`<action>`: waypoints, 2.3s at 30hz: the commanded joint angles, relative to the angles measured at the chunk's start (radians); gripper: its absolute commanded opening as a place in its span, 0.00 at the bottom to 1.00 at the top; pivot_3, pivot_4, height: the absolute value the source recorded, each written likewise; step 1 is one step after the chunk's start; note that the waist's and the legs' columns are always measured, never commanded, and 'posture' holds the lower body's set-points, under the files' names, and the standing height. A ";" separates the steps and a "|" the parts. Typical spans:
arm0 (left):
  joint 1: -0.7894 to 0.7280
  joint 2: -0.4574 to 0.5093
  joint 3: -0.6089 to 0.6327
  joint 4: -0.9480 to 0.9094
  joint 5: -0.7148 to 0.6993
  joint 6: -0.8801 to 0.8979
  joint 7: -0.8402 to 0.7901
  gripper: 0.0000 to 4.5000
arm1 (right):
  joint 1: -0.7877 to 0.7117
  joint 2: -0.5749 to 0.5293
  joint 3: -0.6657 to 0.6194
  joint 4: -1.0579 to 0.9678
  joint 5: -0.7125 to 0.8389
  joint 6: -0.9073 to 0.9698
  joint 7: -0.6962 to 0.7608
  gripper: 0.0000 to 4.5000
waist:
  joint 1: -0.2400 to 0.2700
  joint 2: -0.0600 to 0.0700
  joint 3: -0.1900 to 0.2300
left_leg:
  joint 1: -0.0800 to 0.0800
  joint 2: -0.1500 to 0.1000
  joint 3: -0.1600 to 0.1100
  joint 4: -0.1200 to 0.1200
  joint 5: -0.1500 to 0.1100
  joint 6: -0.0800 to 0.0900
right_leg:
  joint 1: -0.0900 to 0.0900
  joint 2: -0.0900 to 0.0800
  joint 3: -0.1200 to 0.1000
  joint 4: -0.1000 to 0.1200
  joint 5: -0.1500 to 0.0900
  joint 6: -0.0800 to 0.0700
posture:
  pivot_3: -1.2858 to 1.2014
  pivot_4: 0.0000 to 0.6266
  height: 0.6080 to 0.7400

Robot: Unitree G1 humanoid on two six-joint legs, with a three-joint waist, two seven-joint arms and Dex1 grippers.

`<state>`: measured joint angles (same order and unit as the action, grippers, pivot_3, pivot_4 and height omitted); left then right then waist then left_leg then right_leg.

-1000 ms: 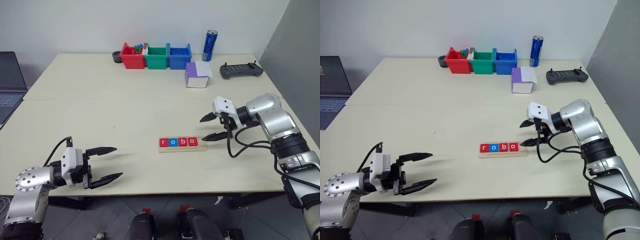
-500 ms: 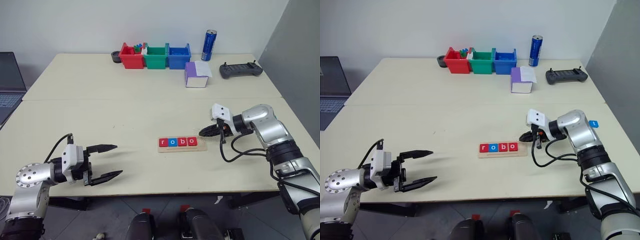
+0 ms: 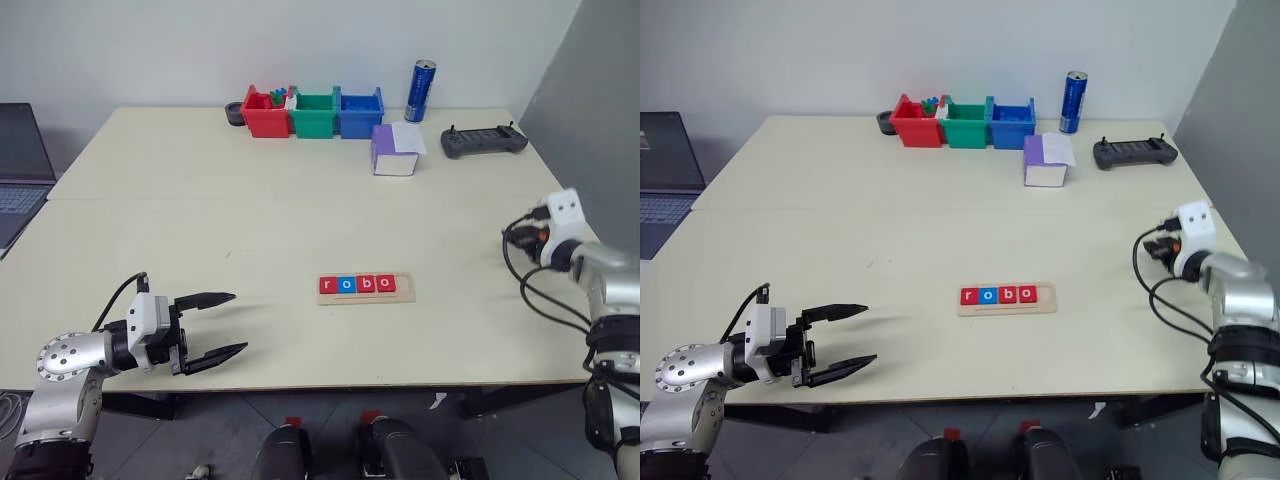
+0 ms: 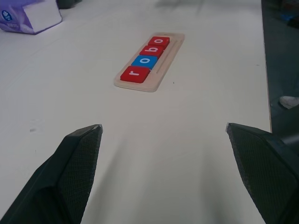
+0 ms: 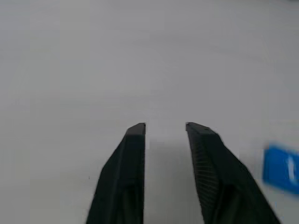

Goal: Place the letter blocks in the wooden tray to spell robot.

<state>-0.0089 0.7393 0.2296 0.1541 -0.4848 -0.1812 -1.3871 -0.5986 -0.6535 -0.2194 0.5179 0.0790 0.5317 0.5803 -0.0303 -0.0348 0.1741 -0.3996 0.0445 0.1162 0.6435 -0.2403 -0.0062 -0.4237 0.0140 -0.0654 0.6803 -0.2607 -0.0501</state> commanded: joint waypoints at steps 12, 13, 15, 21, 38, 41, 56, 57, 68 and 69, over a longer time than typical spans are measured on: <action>-0.072 0.010 -0.020 0.032 0.005 -0.003 -0.038 1.00 | 0.010 -0.035 0.035 -0.168 0.068 0.075 0.039 0.99 | -0.002 0.001 0.000 | 0.000 0.001 0.001 -0.002 0.000 0.000 | 0.000 0.001 0.001 0.000 0.000 0.000 | 0.52 0.24 1.00; -0.075 0.011 -0.021 0.035 0.005 -0.003 -0.040 1.00 | 0.049 -0.048 0.059 -0.281 0.123 0.108 0.130 0.99 | -0.001 0.001 0.000 | 0.000 0.001 0.001 -0.002 0.000 0.000 | 0.000 0.001 0.001 0.000 0.000 0.000 | 0.52 0.24 1.00; -0.079 0.011 -0.021 0.038 0.005 -0.004 -0.042 1.00 | 0.111 -0.074 0.088 -0.451 0.211 0.163 0.263 0.99 | 0.002 0.001 0.000 | 0.000 0.001 0.000 -0.002 0.000 0.000 | 0.000 0.001 0.001 -0.001 0.000 0.000 | 0.52 0.24 1.00; -0.080 0.012 -0.018 0.045 0.007 -0.004 -0.045 1.00 | 0.200 -0.173 0.246 -0.689 0.298 0.152 0.528 0.99 | 0.003 0.000 0.000 | 0.000 0.001 -0.001 -0.002 0.000 0.000 | 0.000 0.001 0.000 -0.002 0.000 0.001 | 0.52 0.24 1.00; -0.092 0.008 -0.024 0.047 0.011 -0.005 -0.047 1.00 | -0.084 -0.022 0.506 -0.275 0.097 -0.159 0.658 0.15 | 0.004 -0.001 0.000 | -0.001 0.001 -0.001 0.000 0.000 0.000 | 0.000 0.001 -0.001 -0.002 0.000 0.001 | 0.52 0.24 1.00; -0.089 0.011 -0.020 0.045 0.010 -0.004 -0.047 1.00 | -0.112 -0.002 0.516 -0.208 0.074 -0.198 0.673 0.00 | 0.004 -0.001 0.000 | -0.001 0.001 -0.001 0.000 0.000 0.000 | 0.000 0.001 -0.001 -0.001 0.000 0.001 | 0.52 0.24 1.00; -0.070 0.019 -0.005 0.032 0.007 -0.005 -0.038 1.00 | -0.181 0.078 0.537 -0.040 -0.010 -0.312 0.727 0.00 | 0.000 -0.001 0.000 | 0.000 0.001 -0.001 0.000 0.000 0.000 | 0.000 0.001 0.000 0.000 0.000 0.001 | 0.52 0.24 1.00; -0.068 0.019 -0.005 0.031 0.007 -0.004 -0.037 1.00 | -0.181 0.084 0.538 -0.039 -0.012 -0.313 0.727 0.00 | 0.000 -0.001 0.000 | 0.000 0.001 -0.001 0.000 0.000 0.000 | 0.000 0.001 -0.001 0.000 0.000 0.001 | 0.52 0.24 1.00; -0.047 0.019 -0.001 0.011 0.003 0.000 -0.028 1.00 | -0.191 0.091 0.500 -0.067 -0.019 -0.256 0.691 0.00 | 0.001 -0.001 0.000 | 0.000 0.001 -0.001 0.000 0.000 0.000 | 0.000 0.001 0.000 0.000 0.000 0.001 | 0.52 0.24 1.00; -0.047 0.020 0.000 0.012 0.003 0.000 -0.028 1.00 | -0.194 0.081 0.486 -0.067 -0.023 -0.252 0.666 0.00 | 0.001 -0.001 0.000 | 0.000 0.001 -0.001 0.000 0.000 0.000 | 0.000 0.001 0.000 0.000 0.000 0.001 | 0.52 0.24 1.00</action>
<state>-0.0580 0.7426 0.2030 0.1940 -0.4677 -0.1795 -1.4206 -0.7647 -0.5454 0.3142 0.4821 0.0587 0.2743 1.2715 -0.0288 -0.0353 0.1740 -0.3999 0.0454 0.1155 0.6439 -0.2404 -0.0063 -0.4237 0.0150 -0.0659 0.6802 -0.2603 -0.0492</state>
